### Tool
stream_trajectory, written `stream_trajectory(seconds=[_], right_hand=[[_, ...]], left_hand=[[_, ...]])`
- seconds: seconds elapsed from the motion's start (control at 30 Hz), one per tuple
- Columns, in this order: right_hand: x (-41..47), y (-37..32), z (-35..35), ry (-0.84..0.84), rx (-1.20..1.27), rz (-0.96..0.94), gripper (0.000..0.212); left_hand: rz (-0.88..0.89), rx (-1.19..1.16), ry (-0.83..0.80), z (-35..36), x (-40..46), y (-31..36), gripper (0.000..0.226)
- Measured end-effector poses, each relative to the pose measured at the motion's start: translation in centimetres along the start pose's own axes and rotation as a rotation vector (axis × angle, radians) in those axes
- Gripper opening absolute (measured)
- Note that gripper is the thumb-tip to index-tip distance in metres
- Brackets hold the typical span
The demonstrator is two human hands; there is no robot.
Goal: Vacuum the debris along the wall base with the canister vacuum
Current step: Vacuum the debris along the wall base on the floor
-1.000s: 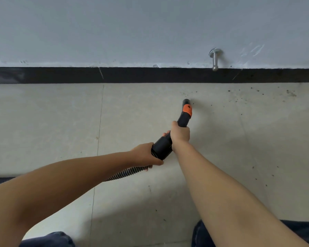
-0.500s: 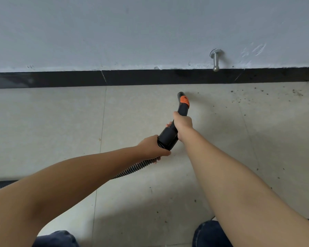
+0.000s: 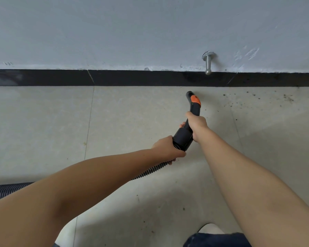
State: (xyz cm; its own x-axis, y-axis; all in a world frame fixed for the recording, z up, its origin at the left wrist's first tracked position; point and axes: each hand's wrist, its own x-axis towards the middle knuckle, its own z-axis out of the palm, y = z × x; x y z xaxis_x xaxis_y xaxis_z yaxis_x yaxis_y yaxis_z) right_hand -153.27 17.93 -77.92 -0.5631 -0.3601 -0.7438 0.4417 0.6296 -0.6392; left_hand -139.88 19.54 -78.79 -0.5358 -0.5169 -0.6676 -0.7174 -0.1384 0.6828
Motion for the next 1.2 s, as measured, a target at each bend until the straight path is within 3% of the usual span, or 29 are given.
stream_trajectory(seconds=[0.37,0.77,1.07,1.2], right_hand=[[2.2,-2.1,-2.5,-0.035,-0.04,-0.02,0.02],[0.3,-1.9,2.3,-0.205,-0.205,-0.06,0.02],[0.9,-1.6,-2.2,-0.05,-0.104,-0.036,0.017],[0.2,-0.9,-1.7,-0.093,-0.15,-0.025,0.014]], left_hand=[[0.014,0.005,0.047,1.7,1.7,2.9,0.037],[-0.071,-0.175,0.172,0.9,-0.5,0.2,0.039],[0.009,-0.095,0.022,1.8,-0.1,2.3,0.033],[-0.018,-0.141,0.046,2.7,-1.0,1.4,0.037]])
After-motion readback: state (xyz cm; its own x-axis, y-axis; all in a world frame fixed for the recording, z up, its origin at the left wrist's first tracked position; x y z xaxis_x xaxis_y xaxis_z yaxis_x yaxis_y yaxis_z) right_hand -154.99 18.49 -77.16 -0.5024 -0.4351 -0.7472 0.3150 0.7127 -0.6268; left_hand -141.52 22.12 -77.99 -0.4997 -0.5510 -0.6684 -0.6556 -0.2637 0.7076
